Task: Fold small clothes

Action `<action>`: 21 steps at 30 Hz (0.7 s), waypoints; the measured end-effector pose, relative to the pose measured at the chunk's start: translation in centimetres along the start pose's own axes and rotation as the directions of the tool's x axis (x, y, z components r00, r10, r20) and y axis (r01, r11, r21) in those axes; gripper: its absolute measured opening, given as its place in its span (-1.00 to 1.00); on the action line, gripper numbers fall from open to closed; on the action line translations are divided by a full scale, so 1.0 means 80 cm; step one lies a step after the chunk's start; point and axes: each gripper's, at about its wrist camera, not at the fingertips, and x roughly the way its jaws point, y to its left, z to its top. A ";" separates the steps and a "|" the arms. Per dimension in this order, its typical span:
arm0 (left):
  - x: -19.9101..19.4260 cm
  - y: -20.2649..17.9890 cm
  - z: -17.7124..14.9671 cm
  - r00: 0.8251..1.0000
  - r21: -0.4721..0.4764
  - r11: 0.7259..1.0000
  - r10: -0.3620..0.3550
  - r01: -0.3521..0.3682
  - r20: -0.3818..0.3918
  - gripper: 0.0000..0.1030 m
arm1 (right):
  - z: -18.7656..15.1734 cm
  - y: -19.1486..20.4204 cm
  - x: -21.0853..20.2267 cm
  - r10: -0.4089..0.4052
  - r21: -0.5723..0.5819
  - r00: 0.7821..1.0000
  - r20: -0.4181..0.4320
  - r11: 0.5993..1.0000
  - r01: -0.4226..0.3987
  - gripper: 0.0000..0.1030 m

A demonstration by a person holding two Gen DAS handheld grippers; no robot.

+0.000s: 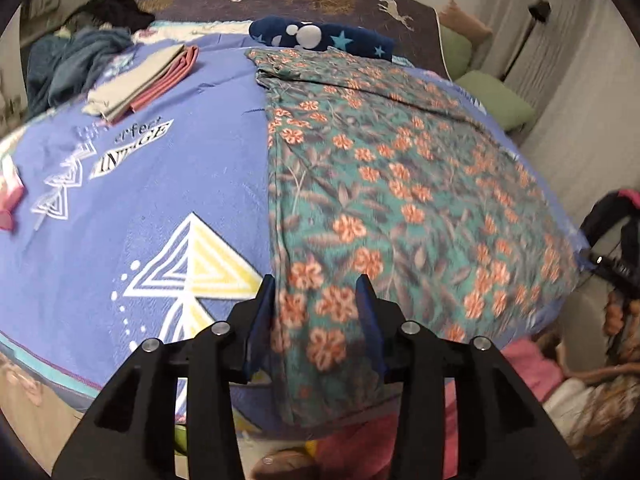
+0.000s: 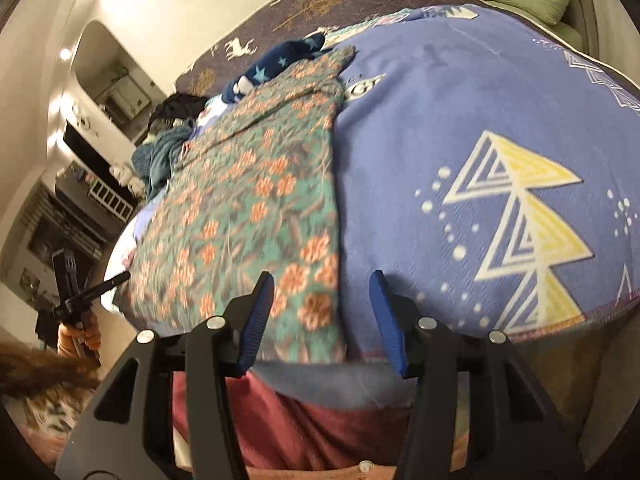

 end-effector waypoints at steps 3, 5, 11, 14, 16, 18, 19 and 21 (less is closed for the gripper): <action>-0.003 0.004 -0.002 1.000 -0.025 1.000 -0.003 0.002 -0.009 -0.25 | -0.003 0.012 0.008 -0.029 -0.050 0.999 -0.017 0.998 0.028 0.15; -0.006 0.009 -0.004 1.000 -0.043 0.999 0.015 -0.015 0.000 -0.58 | -0.002 0.020 0.013 -0.027 -0.077 0.999 -0.026 0.997 0.025 0.18; -0.026 0.040 -0.005 0.988 -0.192 0.971 -0.128 0.143 0.089 -0.96 | 0.010 0.024 0.011 0.244 0.042 0.970 -0.021 0.969 -0.243 -0.93; -0.055 0.045 0.005 0.954 -0.222 0.939 -0.220 0.263 0.201 -0.96 | 0.026 0.014 -0.008 0.327 0.111 0.942 0.079 0.936 -0.334 -0.93; -0.071 0.046 0.015 0.929 -0.225 0.919 -0.262 0.323 0.260 -0.96 | 0.037 0.012 -0.020 0.374 0.130 0.918 0.127 0.912 -0.390 -0.93; -0.082 0.045 0.025 0.911 -0.219 0.909 -0.282 0.354 0.301 -0.96 | 0.046 0.015 -0.034 0.394 0.122 0.904 0.168 0.901 -0.416 -0.93; -0.087 0.043 0.029 0.905 -0.214 0.908 -0.286 0.362 0.315 -0.96 | 0.052 0.018 -0.042 0.395 0.111 0.899 0.188 0.901 -0.419 -0.93; -0.096 0.041 0.038 0.895 -0.195 0.910 -0.287 0.367 0.342 -0.97 | 0.064 0.024 -0.054 0.403 0.088 0.888 0.221 0.899 -0.430 -0.93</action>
